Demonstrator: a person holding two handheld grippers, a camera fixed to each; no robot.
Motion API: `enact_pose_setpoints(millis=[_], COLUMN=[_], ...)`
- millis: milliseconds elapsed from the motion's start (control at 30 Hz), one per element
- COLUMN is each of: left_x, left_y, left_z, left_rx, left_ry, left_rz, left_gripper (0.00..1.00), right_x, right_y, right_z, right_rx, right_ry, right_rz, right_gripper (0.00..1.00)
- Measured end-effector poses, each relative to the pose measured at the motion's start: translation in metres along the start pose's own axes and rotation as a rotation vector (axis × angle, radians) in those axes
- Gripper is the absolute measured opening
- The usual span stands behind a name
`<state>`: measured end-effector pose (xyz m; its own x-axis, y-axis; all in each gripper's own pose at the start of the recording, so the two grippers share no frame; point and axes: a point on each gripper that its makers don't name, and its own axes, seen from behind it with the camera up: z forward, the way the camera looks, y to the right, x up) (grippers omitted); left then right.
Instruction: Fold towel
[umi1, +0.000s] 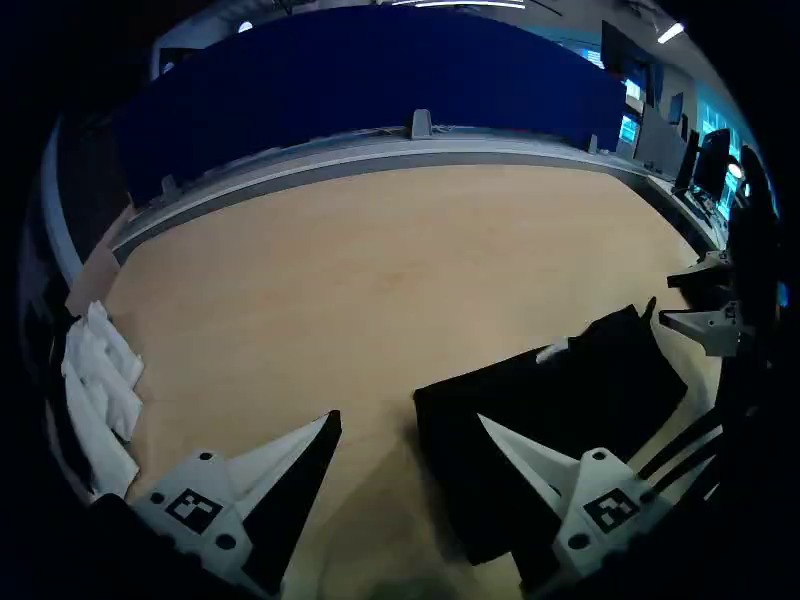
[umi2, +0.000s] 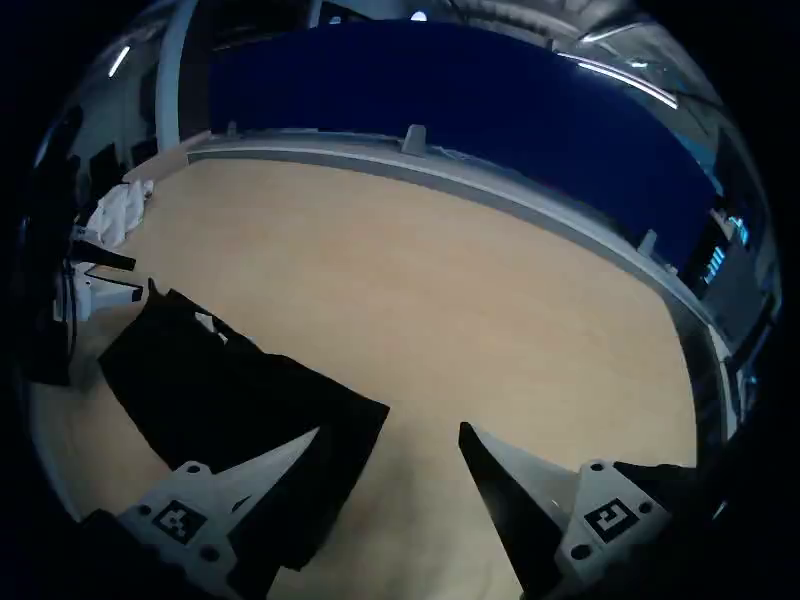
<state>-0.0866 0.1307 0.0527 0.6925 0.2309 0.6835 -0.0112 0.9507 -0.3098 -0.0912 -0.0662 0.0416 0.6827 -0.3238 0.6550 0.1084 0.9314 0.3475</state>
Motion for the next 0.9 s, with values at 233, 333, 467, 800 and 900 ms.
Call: enact_pose_setpoints(millis=[233,333,467,800,900], left_x=[0.000,0.000,-0.003,-0.026,-0.031], left_y=[-0.003,-0.005,-0.006,-0.001,-0.002], left_z=[-0.008,-0.014,-0.024,-0.054,-0.058], left_rx=[0.001,0.001,0.001,-0.019,-0.017], left_ry=[0.004,0.008,0.010,0.006,0.003], left_rz=[-0.001,-0.002,-0.014,-0.043,-0.046], left_gripper=[0.91,0.91,0.91,0.91,0.91], right_x=[-0.002,-0.006,-0.011,-0.032,-0.037], right_y=[0.000,-0.003,-0.006,-0.017,-0.019], right_z=[-0.008,-0.014,-0.025,-0.059,-0.063], right_rx=[0.012,0.021,0.029,0.038,0.040], right_ry=[0.001,-0.003,-0.010,-0.017,-0.020], right_rz=[0.005,-0.005,-0.017,-0.026,-0.022], right_gripper=[0.98,1.00,1.00,1.00,1.00])
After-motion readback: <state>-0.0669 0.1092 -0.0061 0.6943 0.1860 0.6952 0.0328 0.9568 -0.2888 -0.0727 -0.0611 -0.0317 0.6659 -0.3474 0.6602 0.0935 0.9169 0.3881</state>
